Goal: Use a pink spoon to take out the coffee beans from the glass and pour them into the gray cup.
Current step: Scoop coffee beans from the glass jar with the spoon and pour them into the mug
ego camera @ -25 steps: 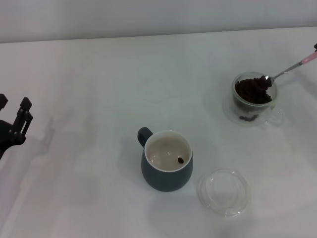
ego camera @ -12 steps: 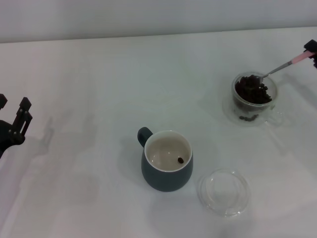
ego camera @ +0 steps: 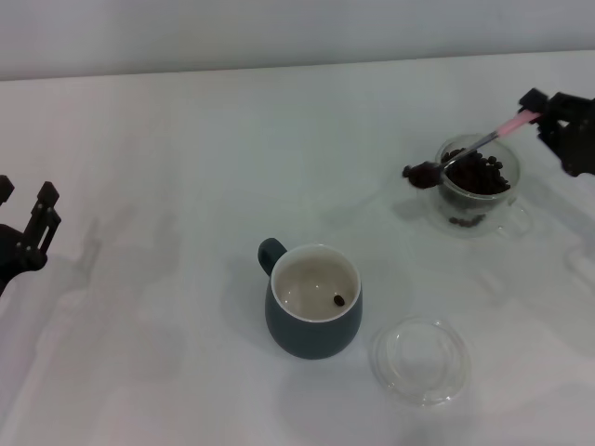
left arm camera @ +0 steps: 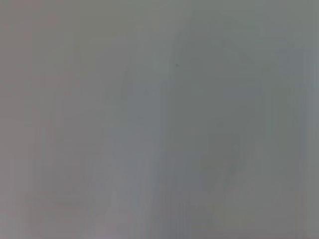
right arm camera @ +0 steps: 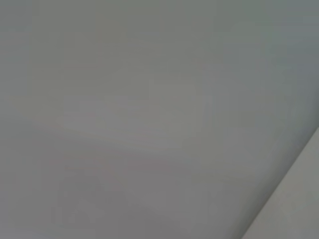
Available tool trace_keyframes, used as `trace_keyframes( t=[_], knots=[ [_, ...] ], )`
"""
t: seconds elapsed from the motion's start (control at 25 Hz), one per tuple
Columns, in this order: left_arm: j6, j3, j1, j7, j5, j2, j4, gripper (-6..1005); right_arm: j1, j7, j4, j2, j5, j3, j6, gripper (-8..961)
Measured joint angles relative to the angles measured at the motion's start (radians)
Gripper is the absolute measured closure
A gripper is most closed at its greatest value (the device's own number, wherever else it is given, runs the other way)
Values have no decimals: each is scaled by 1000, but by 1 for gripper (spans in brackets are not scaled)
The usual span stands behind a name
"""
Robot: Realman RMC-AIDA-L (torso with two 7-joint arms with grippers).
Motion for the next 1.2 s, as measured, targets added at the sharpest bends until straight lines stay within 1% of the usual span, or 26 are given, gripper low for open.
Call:
trace_keyframes(
  t=[0.08,0.16,0.64,1.04,1.2],
  knots=[
    [0,0,-9,0,0,0,16,448,1,-3,-2,9,0,-16,7,777],
    [1,0,-12,0,0,0,22,448,3,-6,0,13,0,-31,16,777],
    [2,0,-16,0,0,0,23,447,27,-32,44,20,6,-125,80,775],
    [1,0,-25,0,-2,0,22,447,73,-107,146,25,3,-157,125,774],
    [2,0,-34,0,-2,-1,31,447,93,-133,166,33,2,-189,125,773]
  ],
)
